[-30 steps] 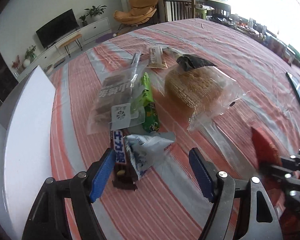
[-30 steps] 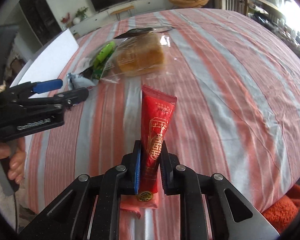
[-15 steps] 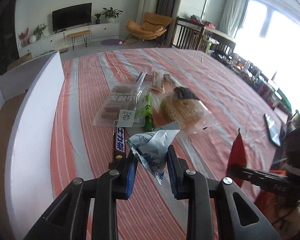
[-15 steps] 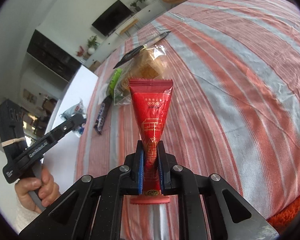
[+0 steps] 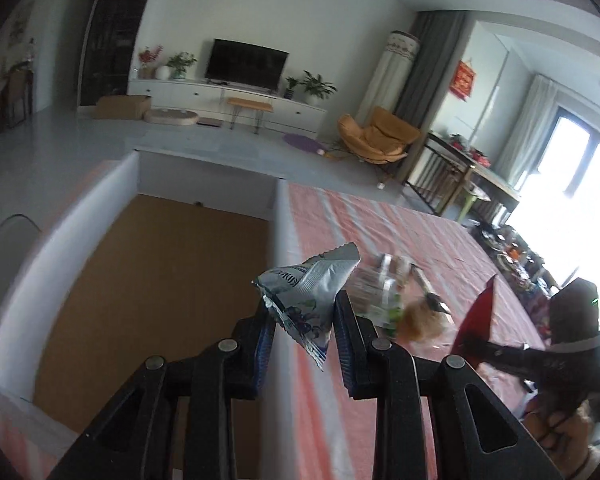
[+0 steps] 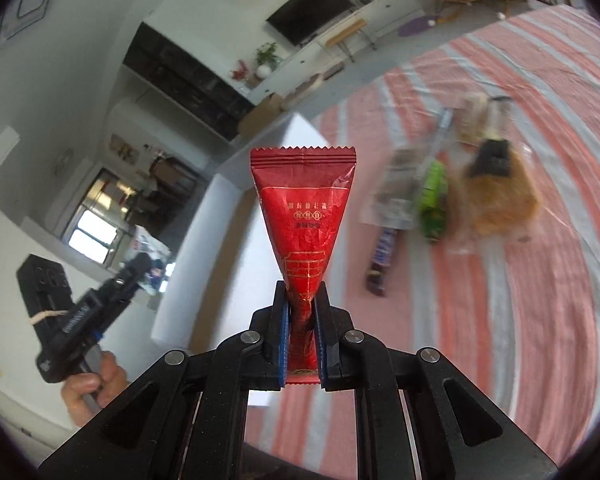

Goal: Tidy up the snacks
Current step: 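Carry both packets over the cardboard box and open both grippers to drop them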

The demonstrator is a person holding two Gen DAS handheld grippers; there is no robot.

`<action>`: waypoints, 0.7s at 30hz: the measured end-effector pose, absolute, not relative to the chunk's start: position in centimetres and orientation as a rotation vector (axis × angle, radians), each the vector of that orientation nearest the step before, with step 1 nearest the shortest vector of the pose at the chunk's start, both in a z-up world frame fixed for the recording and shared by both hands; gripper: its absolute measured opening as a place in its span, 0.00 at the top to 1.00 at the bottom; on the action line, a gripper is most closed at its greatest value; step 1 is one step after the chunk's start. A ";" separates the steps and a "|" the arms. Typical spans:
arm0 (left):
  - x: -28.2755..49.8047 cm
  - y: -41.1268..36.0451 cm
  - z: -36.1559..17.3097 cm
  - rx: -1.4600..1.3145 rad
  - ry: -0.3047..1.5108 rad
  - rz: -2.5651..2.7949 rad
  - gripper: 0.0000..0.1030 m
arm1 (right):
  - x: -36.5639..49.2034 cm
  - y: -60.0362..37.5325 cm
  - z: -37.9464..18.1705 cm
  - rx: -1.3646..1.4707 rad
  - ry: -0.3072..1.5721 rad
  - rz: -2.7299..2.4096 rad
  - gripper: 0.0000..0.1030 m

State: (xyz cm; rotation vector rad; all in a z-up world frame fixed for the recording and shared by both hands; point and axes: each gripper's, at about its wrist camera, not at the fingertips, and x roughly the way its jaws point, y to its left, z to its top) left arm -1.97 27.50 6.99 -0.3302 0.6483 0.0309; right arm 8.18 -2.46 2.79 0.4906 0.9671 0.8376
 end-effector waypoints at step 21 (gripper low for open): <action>-5.0 35.1 -1.2 -0.263 0.694 0.347 0.21 | 8.1 1.9 -0.3 0.055 0.855 0.577 0.34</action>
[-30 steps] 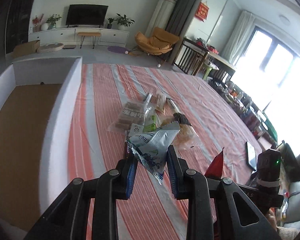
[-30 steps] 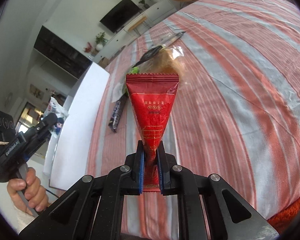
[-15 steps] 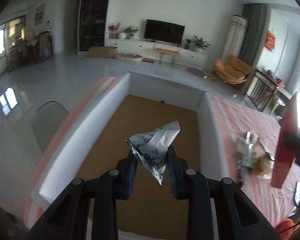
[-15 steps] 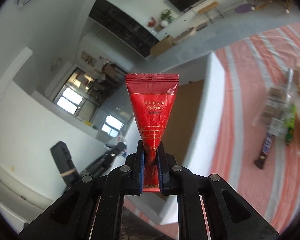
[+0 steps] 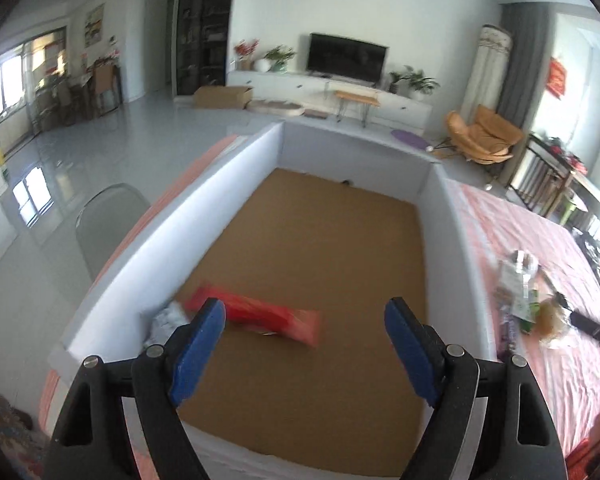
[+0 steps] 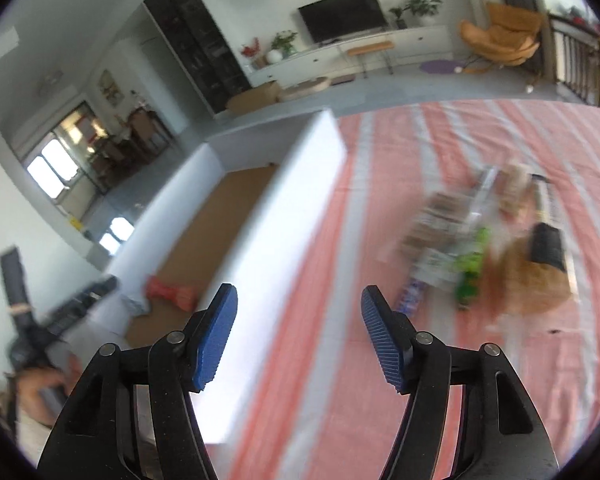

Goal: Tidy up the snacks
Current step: 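Carry both packets over the cardboard box and open both grippers to drop them, then move both grippers back over the remaining snacks on the bed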

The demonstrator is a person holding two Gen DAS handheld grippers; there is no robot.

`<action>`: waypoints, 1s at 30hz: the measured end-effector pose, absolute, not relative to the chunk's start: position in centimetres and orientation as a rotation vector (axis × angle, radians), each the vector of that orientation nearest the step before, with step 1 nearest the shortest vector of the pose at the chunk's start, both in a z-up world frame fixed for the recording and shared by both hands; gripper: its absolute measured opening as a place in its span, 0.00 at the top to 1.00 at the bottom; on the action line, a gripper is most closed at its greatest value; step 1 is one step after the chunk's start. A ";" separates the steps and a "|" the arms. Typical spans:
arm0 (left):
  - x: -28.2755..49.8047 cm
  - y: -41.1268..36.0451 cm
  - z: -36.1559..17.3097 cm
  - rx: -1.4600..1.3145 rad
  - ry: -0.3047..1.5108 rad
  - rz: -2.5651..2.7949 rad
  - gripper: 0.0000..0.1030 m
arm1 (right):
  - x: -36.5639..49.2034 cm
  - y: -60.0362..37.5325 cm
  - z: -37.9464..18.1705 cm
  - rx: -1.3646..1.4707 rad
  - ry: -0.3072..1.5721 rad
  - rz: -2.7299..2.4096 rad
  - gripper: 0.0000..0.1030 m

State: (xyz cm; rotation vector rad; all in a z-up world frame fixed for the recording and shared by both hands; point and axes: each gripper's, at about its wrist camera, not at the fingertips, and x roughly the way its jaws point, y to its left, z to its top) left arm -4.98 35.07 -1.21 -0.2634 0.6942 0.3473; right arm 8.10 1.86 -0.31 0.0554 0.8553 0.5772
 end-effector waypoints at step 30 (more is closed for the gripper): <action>-0.8 18.9 0.0 0.039 0.660 0.293 0.14 | 6.4 -16.0 -9.6 0.050 0.941 -0.003 0.30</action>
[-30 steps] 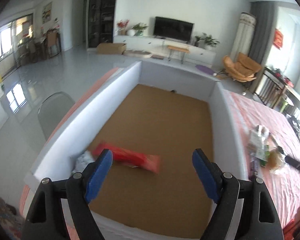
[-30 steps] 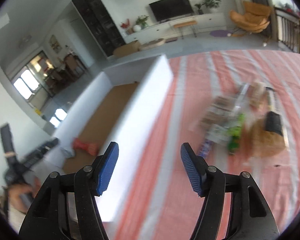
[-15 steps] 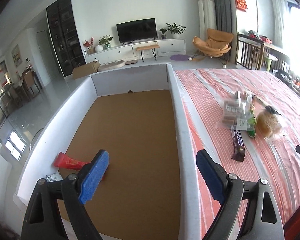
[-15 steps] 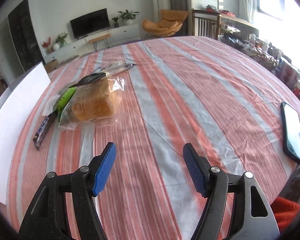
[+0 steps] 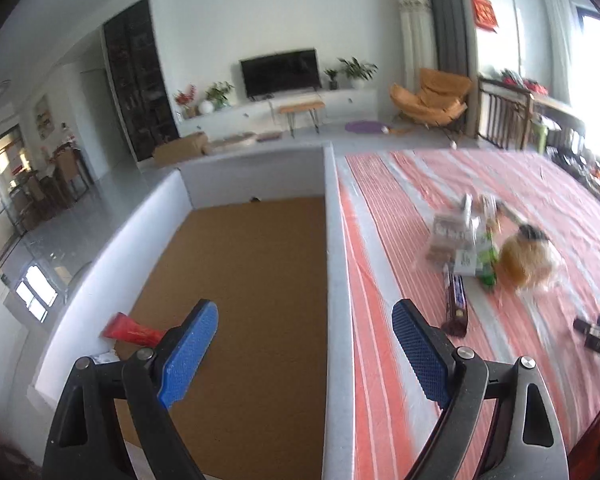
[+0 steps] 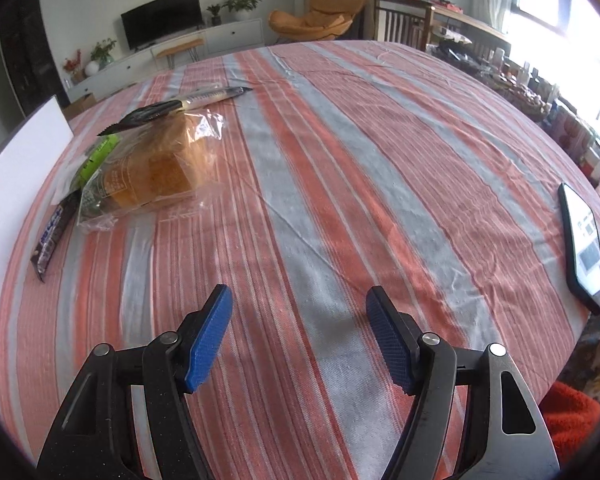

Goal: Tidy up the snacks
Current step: 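Move both grippers back over the remaining snacks on the bed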

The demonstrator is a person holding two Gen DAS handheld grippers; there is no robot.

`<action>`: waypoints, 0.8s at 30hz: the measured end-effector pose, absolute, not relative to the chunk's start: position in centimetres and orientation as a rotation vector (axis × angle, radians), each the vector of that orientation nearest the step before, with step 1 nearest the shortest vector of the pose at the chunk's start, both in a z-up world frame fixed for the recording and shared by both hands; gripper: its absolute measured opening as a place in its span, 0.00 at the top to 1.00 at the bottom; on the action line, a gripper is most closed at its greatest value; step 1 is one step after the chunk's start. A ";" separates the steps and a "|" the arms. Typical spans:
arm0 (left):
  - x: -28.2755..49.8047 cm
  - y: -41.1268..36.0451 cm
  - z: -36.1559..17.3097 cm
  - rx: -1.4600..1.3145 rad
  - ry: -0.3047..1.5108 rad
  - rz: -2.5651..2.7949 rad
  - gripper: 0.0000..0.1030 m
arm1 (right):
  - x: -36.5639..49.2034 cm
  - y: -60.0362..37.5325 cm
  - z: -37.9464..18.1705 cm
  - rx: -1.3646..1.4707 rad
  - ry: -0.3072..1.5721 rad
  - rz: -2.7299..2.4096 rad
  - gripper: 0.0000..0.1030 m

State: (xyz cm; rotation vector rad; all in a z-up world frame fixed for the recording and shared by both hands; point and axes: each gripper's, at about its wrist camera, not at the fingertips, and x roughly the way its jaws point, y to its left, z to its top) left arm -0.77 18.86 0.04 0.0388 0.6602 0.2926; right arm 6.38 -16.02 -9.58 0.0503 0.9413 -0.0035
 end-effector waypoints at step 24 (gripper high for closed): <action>1.2 6.4 -5.2 -0.029 0.907 -0.123 0.01 | 5.9 -15.9 -9.8 0.034 0.956 -0.002 0.22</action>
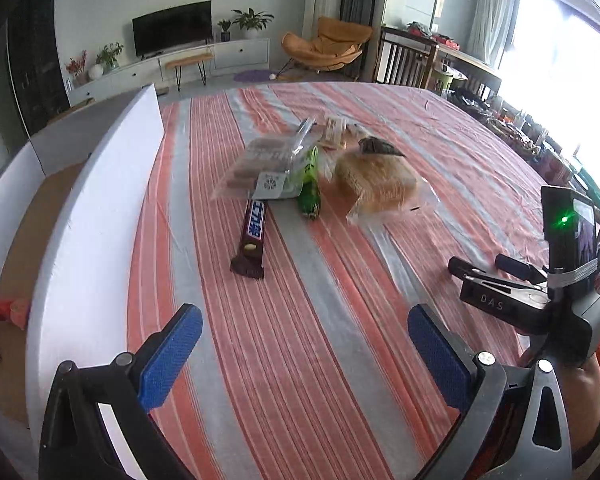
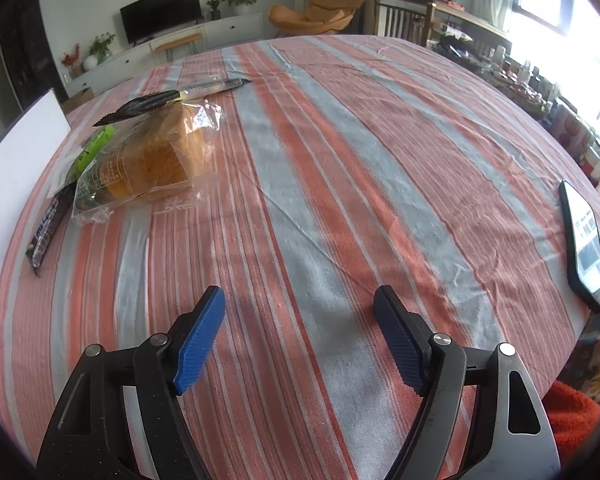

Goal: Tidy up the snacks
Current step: 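Move both grippers back over the remaining snacks on the bed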

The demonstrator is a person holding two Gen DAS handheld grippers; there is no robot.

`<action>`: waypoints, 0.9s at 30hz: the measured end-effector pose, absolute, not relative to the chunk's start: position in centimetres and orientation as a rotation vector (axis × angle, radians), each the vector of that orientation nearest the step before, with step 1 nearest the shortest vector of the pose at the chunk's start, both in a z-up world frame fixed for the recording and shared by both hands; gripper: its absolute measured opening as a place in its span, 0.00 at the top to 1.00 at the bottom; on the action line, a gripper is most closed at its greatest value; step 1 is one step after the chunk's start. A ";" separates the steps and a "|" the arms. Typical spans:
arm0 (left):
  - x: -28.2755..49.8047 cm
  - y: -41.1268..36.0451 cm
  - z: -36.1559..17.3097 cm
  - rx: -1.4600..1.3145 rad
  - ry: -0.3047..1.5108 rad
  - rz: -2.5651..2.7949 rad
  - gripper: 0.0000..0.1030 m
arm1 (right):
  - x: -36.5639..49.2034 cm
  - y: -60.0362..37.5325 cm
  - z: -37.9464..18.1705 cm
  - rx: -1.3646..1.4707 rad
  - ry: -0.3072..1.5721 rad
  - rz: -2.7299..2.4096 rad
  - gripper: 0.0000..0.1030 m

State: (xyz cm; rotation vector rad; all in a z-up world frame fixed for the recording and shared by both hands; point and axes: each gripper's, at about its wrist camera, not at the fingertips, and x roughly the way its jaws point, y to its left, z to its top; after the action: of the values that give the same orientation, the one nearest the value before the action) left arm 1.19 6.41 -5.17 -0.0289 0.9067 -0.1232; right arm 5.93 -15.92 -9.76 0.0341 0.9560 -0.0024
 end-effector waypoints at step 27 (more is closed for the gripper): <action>13.1 9.5 -9.9 -0.035 1.056 0.043 0.06 | 5.8 -15.8 -9.8 0.033 0.956 -0.002 0.19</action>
State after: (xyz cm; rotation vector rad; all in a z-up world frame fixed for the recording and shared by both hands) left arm 13.06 9.52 -9.87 -0.0345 1.0563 0.0434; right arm 5.77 -15.82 -9.77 0.0327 0.9555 -0.0019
